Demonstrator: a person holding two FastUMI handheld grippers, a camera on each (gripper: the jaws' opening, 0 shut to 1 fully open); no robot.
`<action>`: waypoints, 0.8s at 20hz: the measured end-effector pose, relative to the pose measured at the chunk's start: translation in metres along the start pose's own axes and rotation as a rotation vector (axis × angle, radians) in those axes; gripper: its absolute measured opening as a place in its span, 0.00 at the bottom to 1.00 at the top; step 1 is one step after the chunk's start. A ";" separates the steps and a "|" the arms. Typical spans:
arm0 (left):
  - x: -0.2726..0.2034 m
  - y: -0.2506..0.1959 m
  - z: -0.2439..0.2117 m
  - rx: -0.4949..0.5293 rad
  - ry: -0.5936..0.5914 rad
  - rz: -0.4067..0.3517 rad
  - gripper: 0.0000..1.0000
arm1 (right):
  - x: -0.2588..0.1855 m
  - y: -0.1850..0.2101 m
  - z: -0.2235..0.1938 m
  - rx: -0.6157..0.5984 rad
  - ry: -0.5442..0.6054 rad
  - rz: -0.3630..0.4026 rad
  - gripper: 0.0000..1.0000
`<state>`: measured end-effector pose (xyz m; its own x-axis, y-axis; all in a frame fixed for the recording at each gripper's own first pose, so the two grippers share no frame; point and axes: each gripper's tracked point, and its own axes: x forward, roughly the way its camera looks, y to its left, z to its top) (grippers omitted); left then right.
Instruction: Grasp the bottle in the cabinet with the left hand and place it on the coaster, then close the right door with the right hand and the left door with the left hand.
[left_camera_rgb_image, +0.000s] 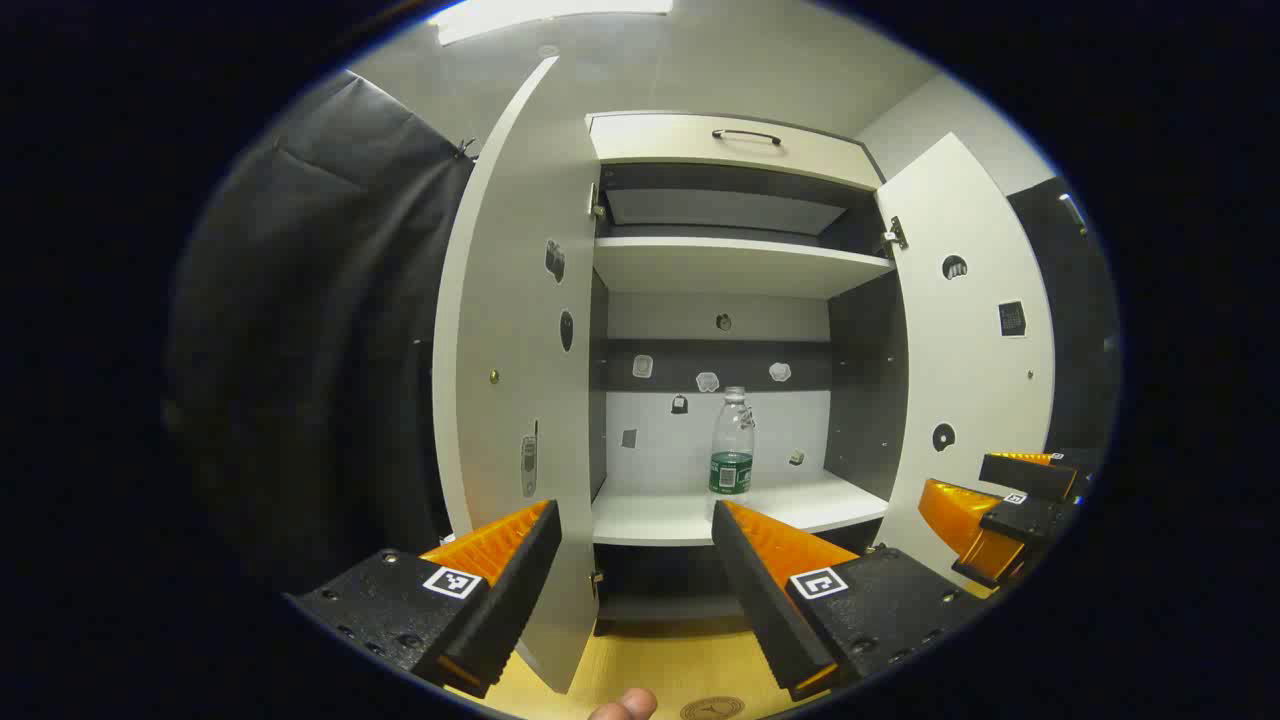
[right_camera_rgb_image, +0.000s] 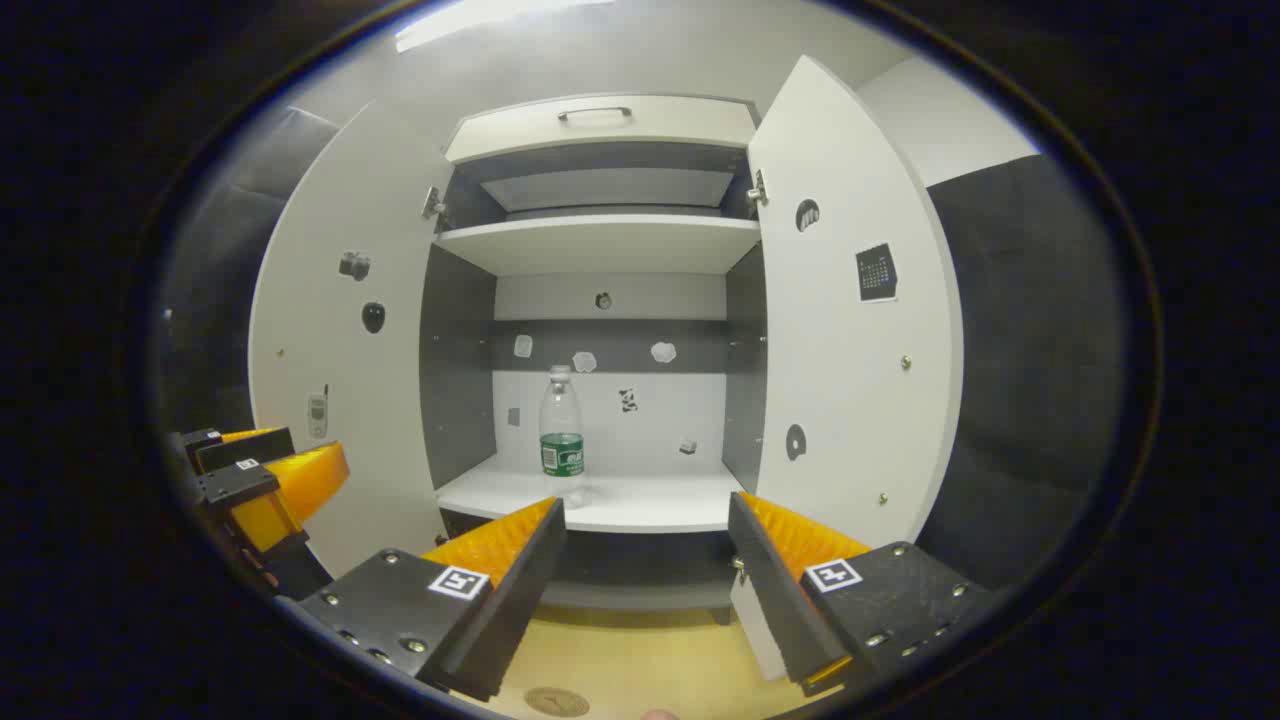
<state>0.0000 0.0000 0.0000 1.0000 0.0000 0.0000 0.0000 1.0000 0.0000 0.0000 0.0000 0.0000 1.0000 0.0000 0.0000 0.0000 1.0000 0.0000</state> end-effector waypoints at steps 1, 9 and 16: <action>0.001 0.000 -0.001 0.003 0.001 0.004 0.96 | 0.001 0.000 -0.001 0.006 0.001 0.002 0.99; 0.007 -0.005 -0.004 0.027 0.005 0.012 0.96 | 0.007 -0.006 -0.003 0.023 0.010 0.012 0.99; 0.018 -0.009 -0.006 0.031 0.004 0.013 0.96 | 0.013 -0.011 -0.003 0.023 0.011 0.008 0.99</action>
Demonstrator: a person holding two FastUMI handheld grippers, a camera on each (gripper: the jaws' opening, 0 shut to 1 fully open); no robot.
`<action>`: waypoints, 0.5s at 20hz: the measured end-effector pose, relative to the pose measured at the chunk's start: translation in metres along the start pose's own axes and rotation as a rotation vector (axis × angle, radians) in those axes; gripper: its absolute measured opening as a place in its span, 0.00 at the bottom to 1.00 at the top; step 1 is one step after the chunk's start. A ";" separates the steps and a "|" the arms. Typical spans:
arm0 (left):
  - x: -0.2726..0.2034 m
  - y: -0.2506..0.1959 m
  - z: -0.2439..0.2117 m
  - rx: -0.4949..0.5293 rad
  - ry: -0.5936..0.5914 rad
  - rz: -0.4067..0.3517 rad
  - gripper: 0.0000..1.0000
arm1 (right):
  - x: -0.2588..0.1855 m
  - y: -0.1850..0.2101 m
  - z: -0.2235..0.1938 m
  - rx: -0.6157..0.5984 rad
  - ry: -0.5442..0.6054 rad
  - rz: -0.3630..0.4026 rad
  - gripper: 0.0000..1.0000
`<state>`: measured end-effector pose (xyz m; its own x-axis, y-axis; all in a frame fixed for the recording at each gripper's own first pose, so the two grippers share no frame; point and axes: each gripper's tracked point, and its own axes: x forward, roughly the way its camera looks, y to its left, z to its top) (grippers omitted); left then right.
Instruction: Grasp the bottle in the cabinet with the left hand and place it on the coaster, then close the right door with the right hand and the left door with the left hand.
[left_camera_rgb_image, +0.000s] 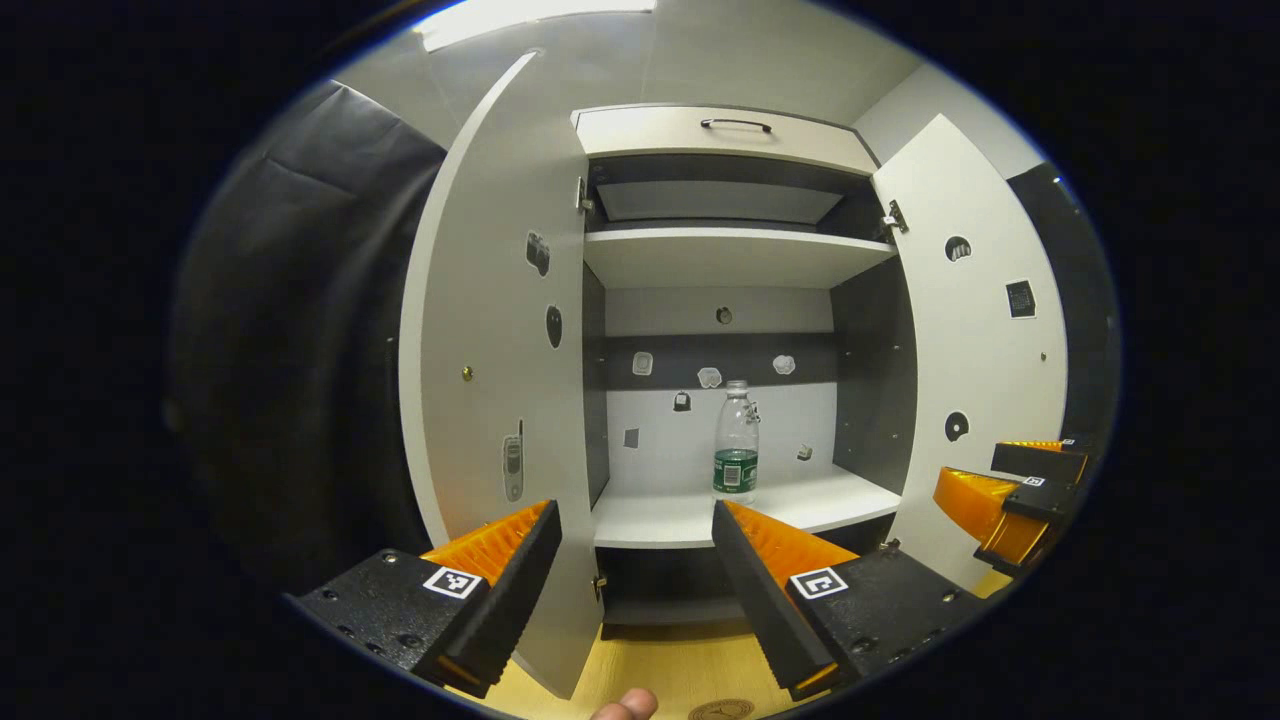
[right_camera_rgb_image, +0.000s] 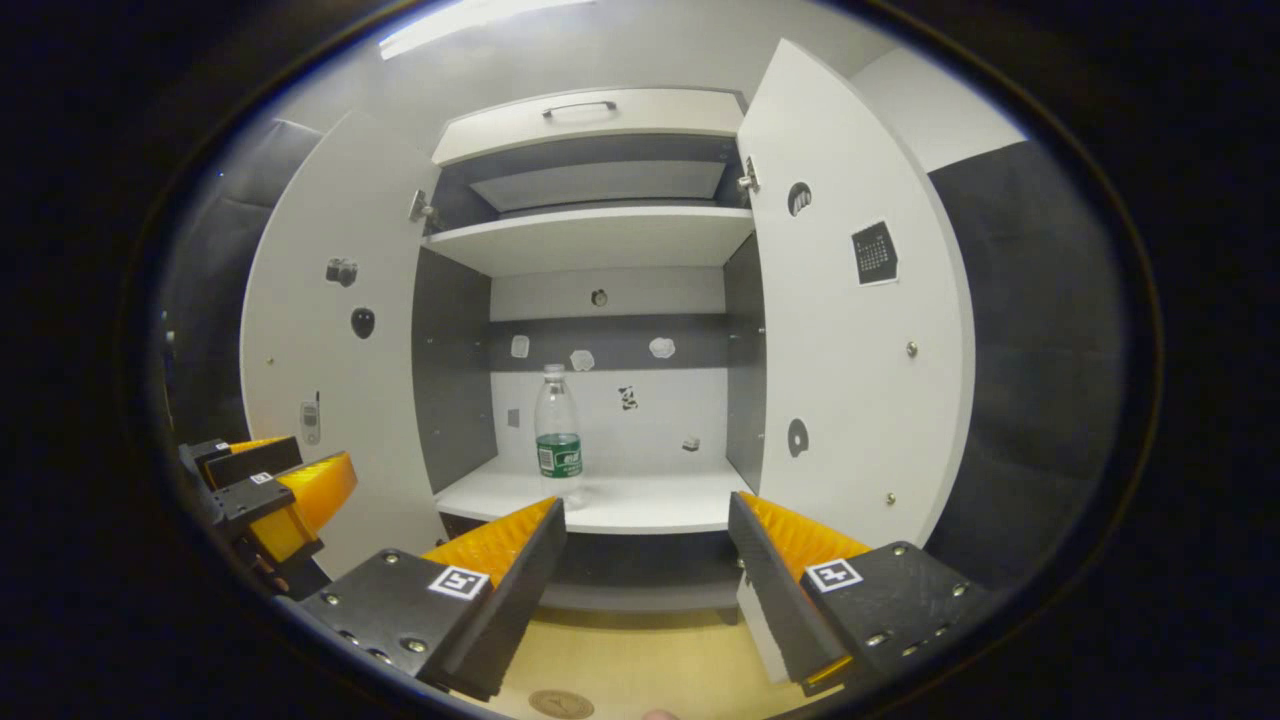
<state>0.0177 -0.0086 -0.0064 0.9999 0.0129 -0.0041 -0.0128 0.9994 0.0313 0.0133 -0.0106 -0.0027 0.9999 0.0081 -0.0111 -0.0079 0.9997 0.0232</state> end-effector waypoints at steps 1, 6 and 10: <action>0.002 0.000 0.000 -0.002 0.000 -0.001 0.96 | 0.001 0.000 0.000 -0.001 0.000 0.000 0.99; 0.021 -0.011 -0.004 -0.003 0.002 -0.024 0.96 | 0.004 -0.004 -0.003 -0.005 0.009 -0.007 0.99; 0.048 -0.024 -0.011 -0.026 0.014 -0.053 0.96 | 0.005 -0.007 -0.006 -0.009 0.021 -0.010 0.99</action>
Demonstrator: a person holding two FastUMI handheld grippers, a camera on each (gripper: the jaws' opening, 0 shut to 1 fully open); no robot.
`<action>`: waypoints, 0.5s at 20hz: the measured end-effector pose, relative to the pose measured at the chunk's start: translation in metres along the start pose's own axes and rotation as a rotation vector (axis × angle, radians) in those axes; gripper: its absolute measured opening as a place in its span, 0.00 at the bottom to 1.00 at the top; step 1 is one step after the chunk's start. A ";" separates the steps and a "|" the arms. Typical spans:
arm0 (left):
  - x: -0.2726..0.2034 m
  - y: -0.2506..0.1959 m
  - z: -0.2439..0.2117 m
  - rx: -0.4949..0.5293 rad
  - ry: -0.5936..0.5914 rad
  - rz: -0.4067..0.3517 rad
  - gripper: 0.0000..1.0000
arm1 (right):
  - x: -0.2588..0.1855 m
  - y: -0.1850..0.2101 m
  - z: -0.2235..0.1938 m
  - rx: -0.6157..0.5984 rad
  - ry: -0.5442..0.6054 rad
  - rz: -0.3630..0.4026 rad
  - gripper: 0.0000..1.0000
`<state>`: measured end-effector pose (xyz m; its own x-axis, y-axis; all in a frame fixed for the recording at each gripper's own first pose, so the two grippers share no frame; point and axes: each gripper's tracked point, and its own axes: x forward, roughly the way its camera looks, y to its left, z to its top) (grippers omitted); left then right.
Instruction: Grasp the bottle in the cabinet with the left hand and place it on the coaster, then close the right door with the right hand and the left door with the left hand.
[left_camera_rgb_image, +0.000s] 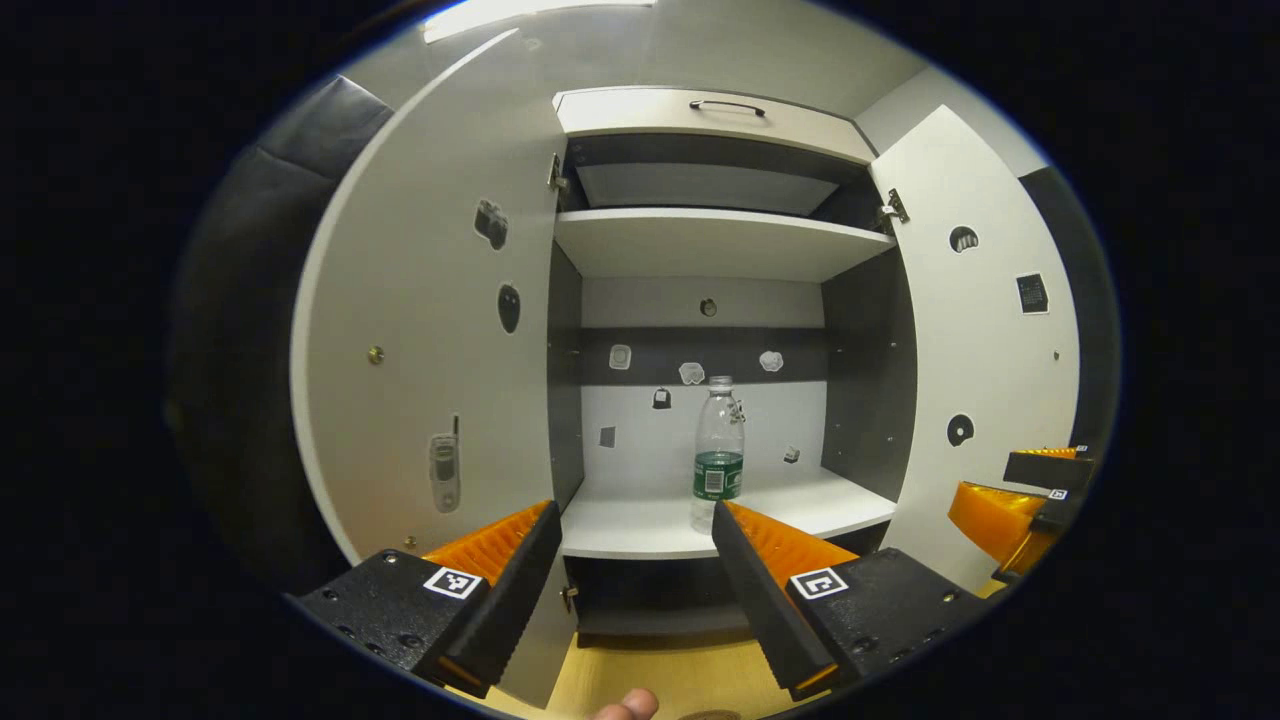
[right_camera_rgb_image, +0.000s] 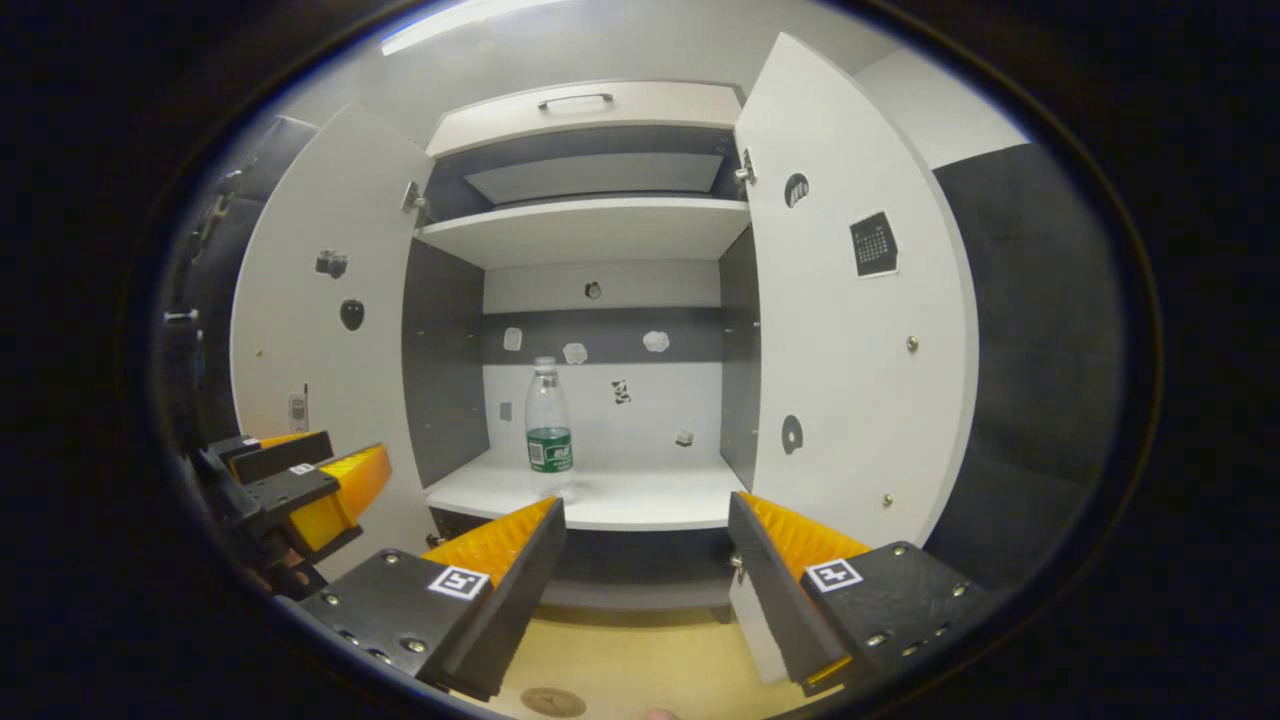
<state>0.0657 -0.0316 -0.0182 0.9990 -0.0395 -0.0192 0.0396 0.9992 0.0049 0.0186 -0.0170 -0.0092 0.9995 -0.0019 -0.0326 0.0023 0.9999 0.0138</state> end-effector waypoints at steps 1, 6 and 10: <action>0.008 -0.004 0.000 -0.001 0.001 -0.007 0.96 | 0.000 -0.001 -0.001 -0.001 0.002 -0.003 0.99; 0.055 -0.026 0.001 0.024 -0.010 -0.042 0.96 | 0.005 -0.007 -0.009 -0.010 0.033 -0.021 0.99; 0.096 -0.046 -0.001 0.038 -0.018 -0.091 0.96 | 0.008 -0.013 -0.014 0.014 0.056 -0.034 0.99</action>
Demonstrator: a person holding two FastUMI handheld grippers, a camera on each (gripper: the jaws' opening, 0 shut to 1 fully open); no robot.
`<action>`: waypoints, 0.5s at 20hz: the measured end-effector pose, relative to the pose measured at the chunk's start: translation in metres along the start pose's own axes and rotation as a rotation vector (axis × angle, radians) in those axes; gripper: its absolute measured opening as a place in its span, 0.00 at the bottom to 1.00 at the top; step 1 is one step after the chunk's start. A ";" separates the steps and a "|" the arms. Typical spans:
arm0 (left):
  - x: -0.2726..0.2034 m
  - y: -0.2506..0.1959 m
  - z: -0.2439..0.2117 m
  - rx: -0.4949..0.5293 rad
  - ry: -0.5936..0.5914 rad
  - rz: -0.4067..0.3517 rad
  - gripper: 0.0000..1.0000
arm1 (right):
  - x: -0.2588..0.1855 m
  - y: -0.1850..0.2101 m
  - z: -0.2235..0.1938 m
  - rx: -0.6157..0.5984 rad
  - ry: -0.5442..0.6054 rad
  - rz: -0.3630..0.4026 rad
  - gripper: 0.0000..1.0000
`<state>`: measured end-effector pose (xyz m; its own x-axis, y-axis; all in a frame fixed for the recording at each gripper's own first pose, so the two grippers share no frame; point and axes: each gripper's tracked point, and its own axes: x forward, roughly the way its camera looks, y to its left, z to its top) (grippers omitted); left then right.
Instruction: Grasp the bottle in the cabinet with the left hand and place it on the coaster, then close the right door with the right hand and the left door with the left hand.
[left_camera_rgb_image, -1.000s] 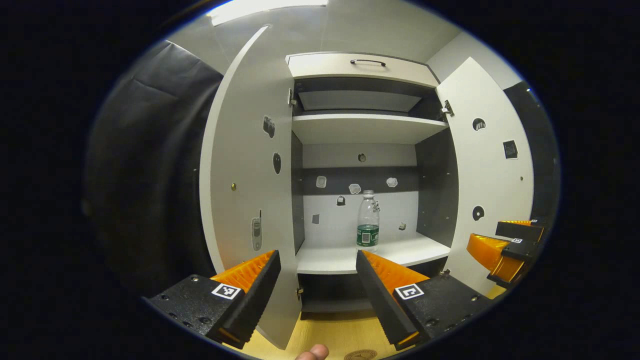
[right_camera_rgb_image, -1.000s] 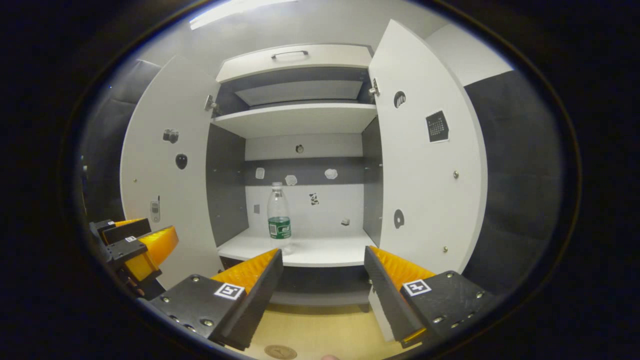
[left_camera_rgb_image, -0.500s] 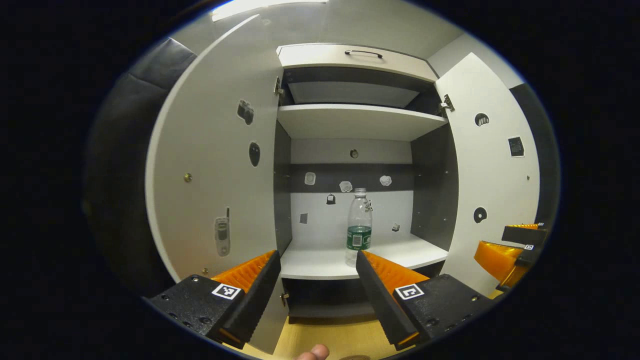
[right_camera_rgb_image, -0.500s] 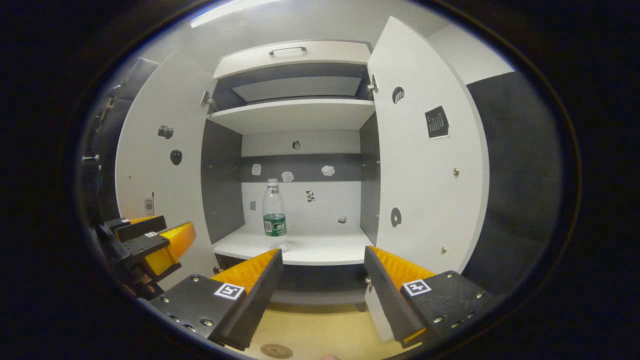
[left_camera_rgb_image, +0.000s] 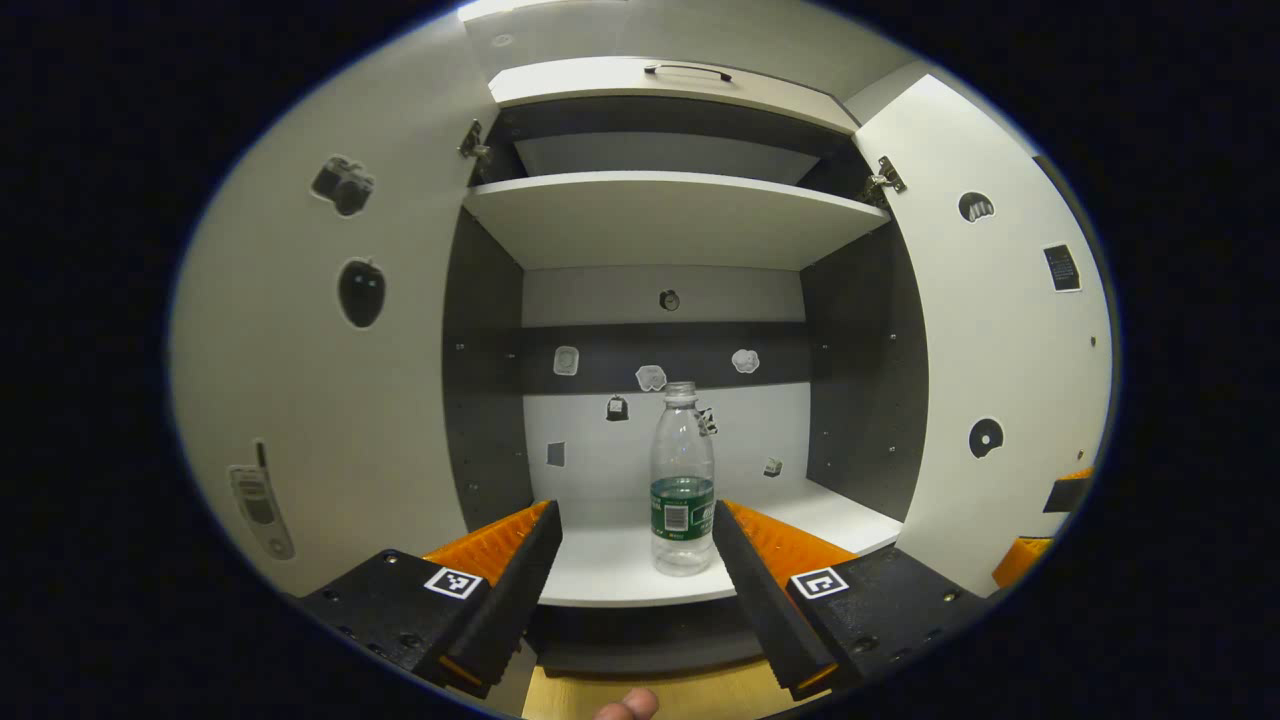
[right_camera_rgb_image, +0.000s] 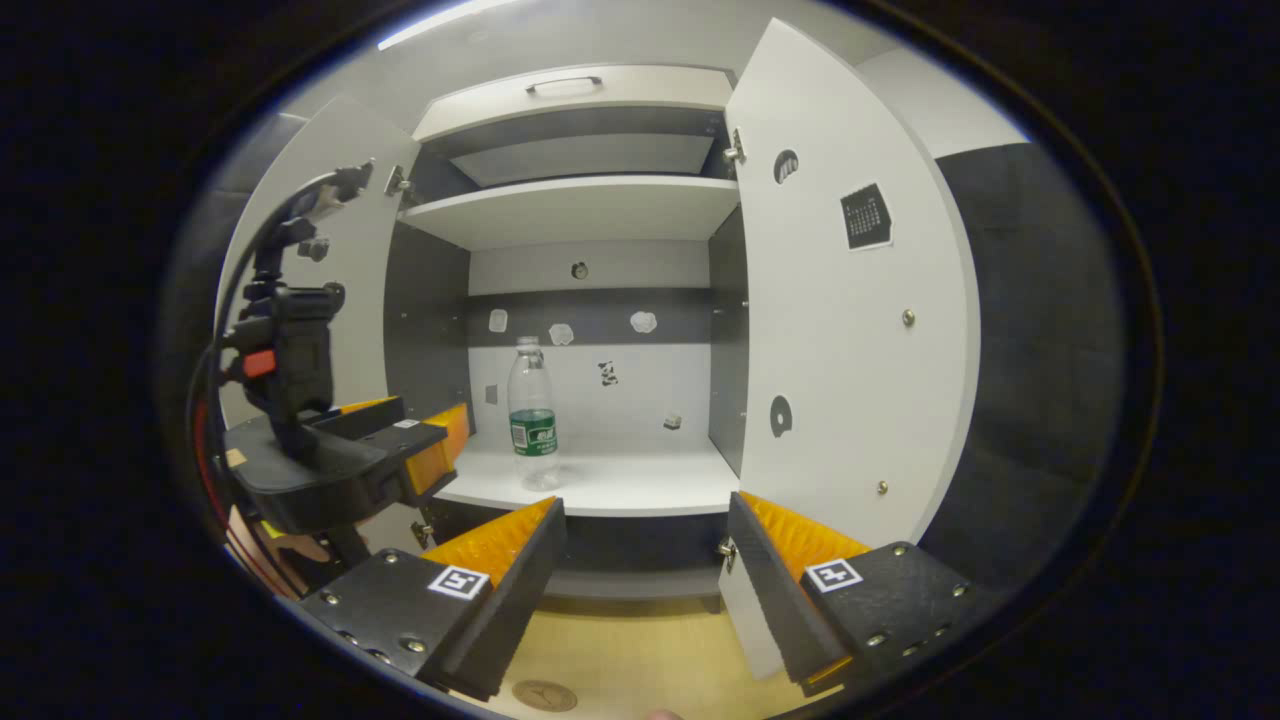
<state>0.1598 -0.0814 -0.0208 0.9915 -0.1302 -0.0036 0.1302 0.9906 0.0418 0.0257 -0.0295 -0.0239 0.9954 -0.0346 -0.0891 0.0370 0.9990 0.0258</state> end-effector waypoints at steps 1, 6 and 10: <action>0.010 -0.002 -0.001 -0.003 -0.004 -0.010 0.96 | 0.001 -0.002 -0.001 0.011 0.008 -0.004 0.99; 0.057 -0.015 -0.001 0.002 -0.014 -0.037 0.96 | 0.004 -0.015 -0.006 0.006 0.034 -0.044 0.99; 0.089 -0.027 -0.006 -0.005 0.000 -0.063 0.96 | 0.007 -0.020 -0.011 0.007 0.057 -0.064 0.99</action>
<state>0.2450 -0.1192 -0.0281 0.9813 -0.1924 -0.0056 0.1924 0.9806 0.0360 0.0313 -0.0490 -0.0356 0.9844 -0.0964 -0.1472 0.1012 0.9945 0.0255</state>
